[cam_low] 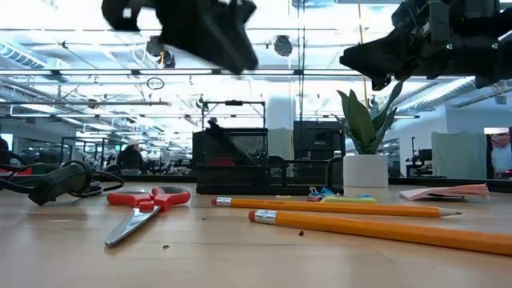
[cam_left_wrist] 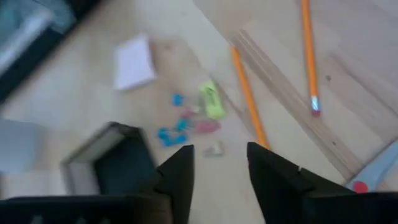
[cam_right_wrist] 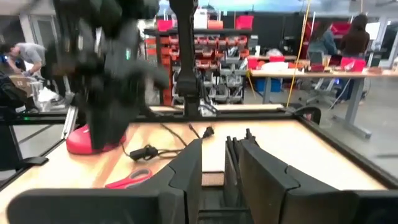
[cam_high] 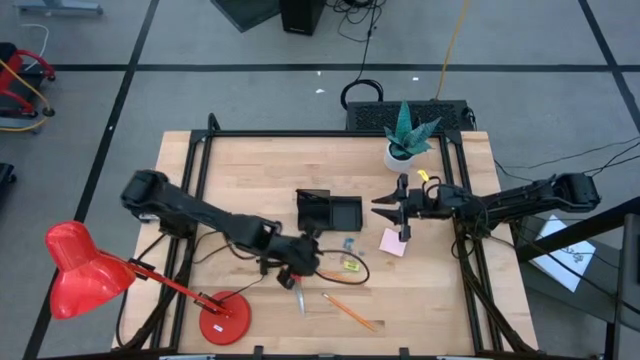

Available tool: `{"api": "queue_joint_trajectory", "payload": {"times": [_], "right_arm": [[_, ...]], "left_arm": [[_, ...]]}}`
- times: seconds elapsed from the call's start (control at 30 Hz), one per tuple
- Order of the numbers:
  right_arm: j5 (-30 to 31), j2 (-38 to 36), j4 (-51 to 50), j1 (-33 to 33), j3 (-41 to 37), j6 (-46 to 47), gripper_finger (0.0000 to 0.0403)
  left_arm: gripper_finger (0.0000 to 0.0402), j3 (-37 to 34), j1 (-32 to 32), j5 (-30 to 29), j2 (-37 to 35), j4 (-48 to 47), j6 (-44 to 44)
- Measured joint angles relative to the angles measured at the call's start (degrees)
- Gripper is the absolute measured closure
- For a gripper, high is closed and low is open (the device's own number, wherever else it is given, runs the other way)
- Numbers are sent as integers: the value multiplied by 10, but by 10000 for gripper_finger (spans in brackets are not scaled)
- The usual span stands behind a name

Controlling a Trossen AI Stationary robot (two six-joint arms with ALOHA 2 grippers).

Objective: Pick and place office supplies into organizer
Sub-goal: Put the orange pencil into the black desk organizer

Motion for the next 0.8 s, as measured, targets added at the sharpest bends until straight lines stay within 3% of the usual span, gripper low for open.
{"api": "queue_joint_trajectory", "payload": {"times": [0.13,0.3,0.4,0.5,0.6,0.8], "right_arm": [[1,7,-81,18,39,1,303],[3,20,-183,60,110,-2,303],[10,24,-252,97,151,5,303],[59,47,-306,142,199,18,302],[106,94,-366,179,247,39,302],[107,214,-421,212,346,107,280]], "left_arm": [[314,-63,2,-38,-93,29,-15],[390,-219,10,-56,-227,150,-62],[389,-318,13,-62,-297,234,-73],[382,-394,21,-73,-362,277,-73],[390,-422,31,-74,-424,291,-74],[385,-431,35,-75,-516,246,-91]]}}
